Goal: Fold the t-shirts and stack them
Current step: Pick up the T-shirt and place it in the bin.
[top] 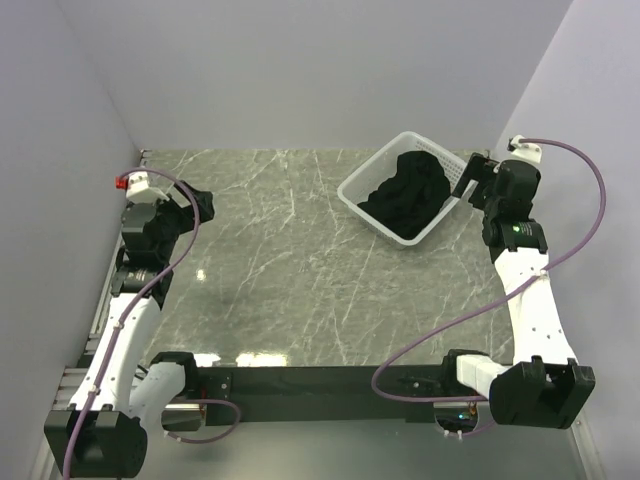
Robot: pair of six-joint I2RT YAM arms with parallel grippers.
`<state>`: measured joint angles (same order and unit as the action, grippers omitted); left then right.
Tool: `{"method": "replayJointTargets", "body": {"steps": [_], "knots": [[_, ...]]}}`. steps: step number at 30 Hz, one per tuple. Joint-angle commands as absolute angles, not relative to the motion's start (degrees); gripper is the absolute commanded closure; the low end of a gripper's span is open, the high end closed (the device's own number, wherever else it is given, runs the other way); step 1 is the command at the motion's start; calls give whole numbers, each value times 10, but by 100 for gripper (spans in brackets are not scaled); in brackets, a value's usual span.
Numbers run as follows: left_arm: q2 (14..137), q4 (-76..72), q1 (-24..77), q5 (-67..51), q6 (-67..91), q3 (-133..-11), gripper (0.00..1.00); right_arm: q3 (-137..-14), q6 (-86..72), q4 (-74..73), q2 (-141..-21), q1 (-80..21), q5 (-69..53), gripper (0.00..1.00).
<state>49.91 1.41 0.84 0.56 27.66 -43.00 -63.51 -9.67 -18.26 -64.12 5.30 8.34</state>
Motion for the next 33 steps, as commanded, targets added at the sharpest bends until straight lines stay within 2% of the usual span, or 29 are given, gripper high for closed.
{"method": "replayJointTargets", "body": {"steps": [1,3,5,7,10,22,27,31,33], "knots": [[505,-20,8,-30,269,-445,1,-667,-92,-174,-641,54,59,0],[509,-23,8,-33,271,-446,1,-666,-42,-162,-641,51,19,0],[514,-25,8,-40,272,-450,1,-666,71,-163,-645,46,-106,0],[517,-25,8,-45,271,-451,1,-684,131,-196,-656,29,-154,0],[523,-27,8,-54,275,-451,1,-735,136,-235,-716,23,-143,0],[524,-25,8,-94,296,-432,1,-969,-25,-315,-1006,32,-188,0],[525,-19,8,-92,301,-433,1,-993,-31,-299,-1077,21,-150,1],[528,-18,8,-95,310,-434,1,-1034,-39,-295,-1158,20,-102,5],[531,-17,8,-98,311,-436,1,-1051,-35,-288,-1179,18,-95,12]]}}
